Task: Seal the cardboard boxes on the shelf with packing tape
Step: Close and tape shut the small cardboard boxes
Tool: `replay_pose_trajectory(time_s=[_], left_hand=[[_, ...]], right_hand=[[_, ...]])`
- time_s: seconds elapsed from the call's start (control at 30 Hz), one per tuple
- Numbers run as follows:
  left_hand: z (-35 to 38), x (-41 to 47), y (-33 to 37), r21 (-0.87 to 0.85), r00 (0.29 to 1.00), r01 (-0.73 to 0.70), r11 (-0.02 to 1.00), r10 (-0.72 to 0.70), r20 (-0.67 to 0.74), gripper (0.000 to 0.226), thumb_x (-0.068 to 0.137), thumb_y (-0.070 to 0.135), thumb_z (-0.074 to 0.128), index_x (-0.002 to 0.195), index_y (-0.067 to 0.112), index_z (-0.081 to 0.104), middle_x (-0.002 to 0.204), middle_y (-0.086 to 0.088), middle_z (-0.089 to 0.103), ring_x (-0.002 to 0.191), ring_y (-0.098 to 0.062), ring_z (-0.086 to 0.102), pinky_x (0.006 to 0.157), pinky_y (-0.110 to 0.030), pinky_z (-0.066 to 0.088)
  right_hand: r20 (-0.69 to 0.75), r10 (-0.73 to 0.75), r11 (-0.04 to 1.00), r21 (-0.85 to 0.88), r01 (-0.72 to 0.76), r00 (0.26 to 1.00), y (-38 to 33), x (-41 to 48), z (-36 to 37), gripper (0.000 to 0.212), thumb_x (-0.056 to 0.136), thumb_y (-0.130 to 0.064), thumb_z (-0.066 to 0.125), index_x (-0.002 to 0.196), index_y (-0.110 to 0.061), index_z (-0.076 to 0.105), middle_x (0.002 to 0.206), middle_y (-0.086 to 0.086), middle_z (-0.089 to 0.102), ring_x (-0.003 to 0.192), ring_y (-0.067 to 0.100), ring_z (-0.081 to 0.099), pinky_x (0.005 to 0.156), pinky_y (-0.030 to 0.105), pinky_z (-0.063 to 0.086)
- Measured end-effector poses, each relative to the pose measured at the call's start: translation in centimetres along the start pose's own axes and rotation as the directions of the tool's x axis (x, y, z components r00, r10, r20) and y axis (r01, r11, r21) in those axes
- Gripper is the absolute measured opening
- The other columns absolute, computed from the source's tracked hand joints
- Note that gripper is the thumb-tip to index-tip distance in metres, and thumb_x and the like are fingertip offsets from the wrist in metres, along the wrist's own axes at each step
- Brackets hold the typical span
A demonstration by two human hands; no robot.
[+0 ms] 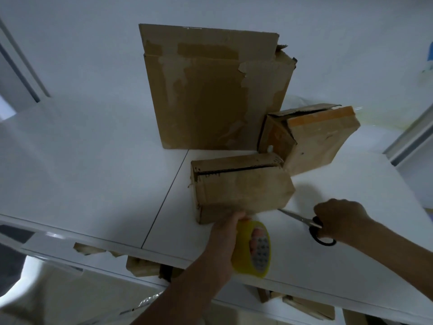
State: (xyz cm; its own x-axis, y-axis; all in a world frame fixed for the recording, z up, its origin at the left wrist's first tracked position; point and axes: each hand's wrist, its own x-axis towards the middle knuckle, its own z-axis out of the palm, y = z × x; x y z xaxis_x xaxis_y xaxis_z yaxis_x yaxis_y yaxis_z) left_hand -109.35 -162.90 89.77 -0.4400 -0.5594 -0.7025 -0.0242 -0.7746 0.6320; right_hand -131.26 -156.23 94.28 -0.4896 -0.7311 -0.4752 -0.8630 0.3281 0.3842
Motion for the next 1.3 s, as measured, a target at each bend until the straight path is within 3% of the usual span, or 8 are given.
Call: replay_pose_trajectory(time_s=[0.07,0.3,0.57,0.7,0.87,1.07,1.2,1.3], left_hand=[[0.4,-1.0,-0.1,-0.033,0.991,-0.128,0.991,0.130,0.038,0.014,0.095,0.024,0.061,0.102,0.012,0.060,0.069,-0.007,0.074,0.052,-0.018,0.067,0.050,-0.025,0.055],[0.2,-3.3,-0.6,0.061,0.928,-0.374,0.926,0.373,0.025,0.015,0.093,0.018,0.065,0.106,0.012,0.061,0.077,-0.015,0.075,0.066,-0.025,0.074,0.058,-0.036,0.058],[-3.1,-6.5,0.8,0.270,0.723,-0.659,0.702,0.691,-0.033,0.020,0.078,0.028,0.070,0.094,0.015,0.072,0.083,-0.010,0.077,0.065,-0.029,0.074,0.064,-0.042,0.060],[-5.2,-7.2,1.9,0.202,0.641,-0.699,0.686,0.726,-0.248,0.006,0.087,0.022,0.067,0.091,0.024,0.071,0.074,0.002,0.075,0.064,-0.015,0.071,0.046,-0.027,0.053],[-7.1,-6.0,3.1,0.175,0.497,-0.800,0.574,0.797,-0.343,0.028,0.083,0.018,0.072,0.107,0.030,0.064,0.096,0.007,0.076,0.095,-0.023,0.070,0.075,-0.042,0.054],[-8.2,-2.1,3.9,0.295,0.420,-0.833,0.468,0.882,-0.213,0.069,0.083,-0.006,0.070,0.130,0.029,0.034,0.130,0.006,0.055,0.114,-0.019,0.065,0.089,-0.043,0.056],[-9.2,1.1,4.2,0.308,0.391,-0.850,0.427,0.904,-0.175,0.061,0.090,-0.007,0.061,0.129,0.023,0.026,0.121,0.007,0.054,0.108,-0.026,0.068,0.087,-0.040,0.057],[-9.2,2.3,4.1,0.371,0.425,-0.804,0.465,0.885,-0.188,0.061,0.089,0.003,0.068,0.128,0.022,0.026,0.104,0.004,0.055,0.088,-0.015,0.065,0.068,-0.022,0.055]], right_hand=[[-0.033,0.055,0.998,0.043,-0.054,0.998,-0.1,-0.4,1.9,0.029,0.089,-0.054,0.055,0.094,-0.026,0.054,0.079,-0.008,0.050,0.079,0.014,0.057,0.067,0.024,0.044],[-0.059,0.129,0.972,0.203,-0.114,0.990,-0.1,-1.1,4.1,0.031,0.092,-0.052,0.055,0.085,-0.022,0.049,0.072,-0.006,0.042,0.078,0.017,0.054,0.066,0.025,0.042],[-0.054,0.150,0.974,0.177,-0.139,0.987,-0.2,-0.1,3.0,0.030,0.095,-0.041,0.050,0.112,-0.018,0.059,0.102,0.000,0.059,0.099,0.020,0.062,0.073,0.027,0.044],[-0.331,0.163,0.935,0.352,-0.038,0.930,-0.4,0.5,1.8,0.030,0.097,-0.039,0.048,0.120,-0.020,0.049,0.111,0.002,0.056,0.093,0.024,0.063,0.074,0.033,0.052],[-0.679,0.146,0.828,0.481,0.287,0.719,-1.2,2.1,-0.1,0.044,0.094,-0.043,0.053,0.128,-0.017,0.046,0.117,0.010,0.056,0.093,0.029,0.061,0.070,0.035,0.051],[-0.430,-0.071,0.559,0.730,0.393,0.900,-3.2,4.7,-1.6,0.074,0.091,-0.058,0.052,0.149,-0.050,0.008,0.142,0.010,0.046,0.124,0.031,0.051,0.104,0.036,0.042],[-0.435,-0.037,0.621,0.696,0.362,0.900,-4.5,4.3,-0.7,0.074,0.088,-0.064,0.046,0.152,-0.037,0.021,0.144,0.010,0.046,0.125,0.029,0.050,0.103,0.032,0.042],[-0.476,-0.041,0.652,0.653,0.385,0.878,-5.1,2.5,-0.2,0.075,0.088,-0.063,0.047,0.152,-0.032,0.025,0.136,0.009,0.053,0.118,0.028,0.056,0.099,0.032,0.045]])
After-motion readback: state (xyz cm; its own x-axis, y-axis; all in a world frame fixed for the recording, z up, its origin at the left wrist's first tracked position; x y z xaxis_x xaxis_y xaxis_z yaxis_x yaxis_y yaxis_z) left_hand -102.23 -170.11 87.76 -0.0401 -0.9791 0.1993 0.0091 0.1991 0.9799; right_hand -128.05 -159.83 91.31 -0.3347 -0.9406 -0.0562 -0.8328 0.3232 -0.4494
